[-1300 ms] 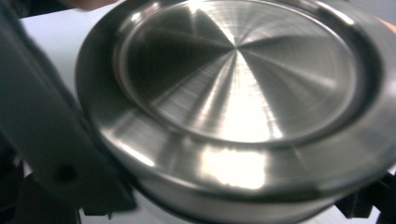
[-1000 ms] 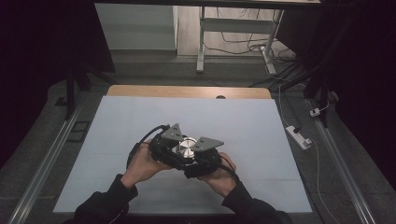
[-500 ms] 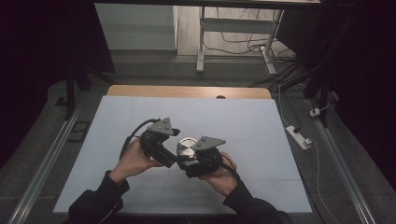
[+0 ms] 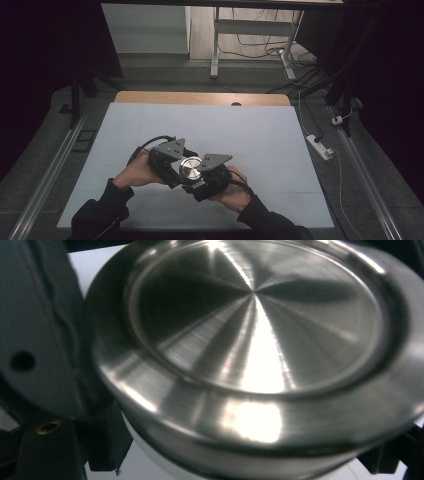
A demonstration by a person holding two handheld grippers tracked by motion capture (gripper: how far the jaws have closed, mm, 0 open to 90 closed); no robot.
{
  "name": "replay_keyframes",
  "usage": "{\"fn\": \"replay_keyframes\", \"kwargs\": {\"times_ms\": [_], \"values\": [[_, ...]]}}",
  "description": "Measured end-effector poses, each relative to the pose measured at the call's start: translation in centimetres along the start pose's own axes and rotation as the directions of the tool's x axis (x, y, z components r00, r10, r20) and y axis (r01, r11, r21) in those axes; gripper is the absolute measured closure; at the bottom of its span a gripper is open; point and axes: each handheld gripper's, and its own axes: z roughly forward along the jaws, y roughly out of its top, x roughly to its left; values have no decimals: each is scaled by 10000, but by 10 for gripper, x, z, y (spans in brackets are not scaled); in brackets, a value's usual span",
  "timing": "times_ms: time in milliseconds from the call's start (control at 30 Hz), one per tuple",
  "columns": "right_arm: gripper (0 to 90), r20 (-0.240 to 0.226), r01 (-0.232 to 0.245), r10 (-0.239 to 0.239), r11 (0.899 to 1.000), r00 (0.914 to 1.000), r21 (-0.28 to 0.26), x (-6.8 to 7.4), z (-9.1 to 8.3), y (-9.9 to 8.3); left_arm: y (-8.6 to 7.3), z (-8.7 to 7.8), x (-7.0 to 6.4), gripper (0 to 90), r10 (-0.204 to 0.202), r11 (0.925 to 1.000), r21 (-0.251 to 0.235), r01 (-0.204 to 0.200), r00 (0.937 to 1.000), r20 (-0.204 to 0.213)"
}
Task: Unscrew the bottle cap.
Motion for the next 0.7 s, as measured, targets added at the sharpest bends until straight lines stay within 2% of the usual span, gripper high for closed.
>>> {"fn": "replay_keyframes", "kwargs": {"times_ms": [67,133,200,300,400,433,467,533,567,633,700], "values": [[150,299,-221,221,9998,9993,-7,-2,-1,0,4,3,-1,186,-330,9994,83,335,9983,-480],[151,637,-468,467,9989,9969,-6,-5,-2,-1,9,8,-4,186,-938,9955,18,945,9898,-1077],[150,1007,-728,729,9973,9922,-52,-9,-3,-2,14,12,-6,187,-1503,9885,-74,1513,9740,-1693],[151,1450,-1124,1134,9935,9829,-147,-13,-6,-3,20,19,-10,186,-2265,9738,-345,2250,9434,-2423],[150,1776,-1318,1333,9911,9750,-203,-15,-7,-3,23,23,-12,186,-2886,9574,-676,2809,9187,-2697],[150,1829,-1365,1381,9904,9734,-213,-15,-7,-4,23,23,-12,186,-3087,9511,-751,2997,9116,-2715],[151,1874,-1382,1395,9902,9723,-203,-16,-7,-4,23,23,-11,186,-3215,9469,-815,3112,9078,-2694],[151,1921,-1390,1403,9901,9713,-200,-16,-6,-4,23,24,-11,184,-3176,9482,-789,3079,9094,-2685],[150,1893,-1408,1423,9898,9715,-217,-16,-6,-4,22,21,-11,187,-3029,9530,-884,2898,9174,-2581],[151,1837,-1368,1383,9904,9732,-207,-16,-6,-4,22,15,-9,160,-3019,9529,-1023,2857,9266,-2243],[151,1750,-1348,1365,9906,9751,-215,-16,-6,-4,22,7,-7,110,-2746,9611,-904,2612,9394,-2053]]}}
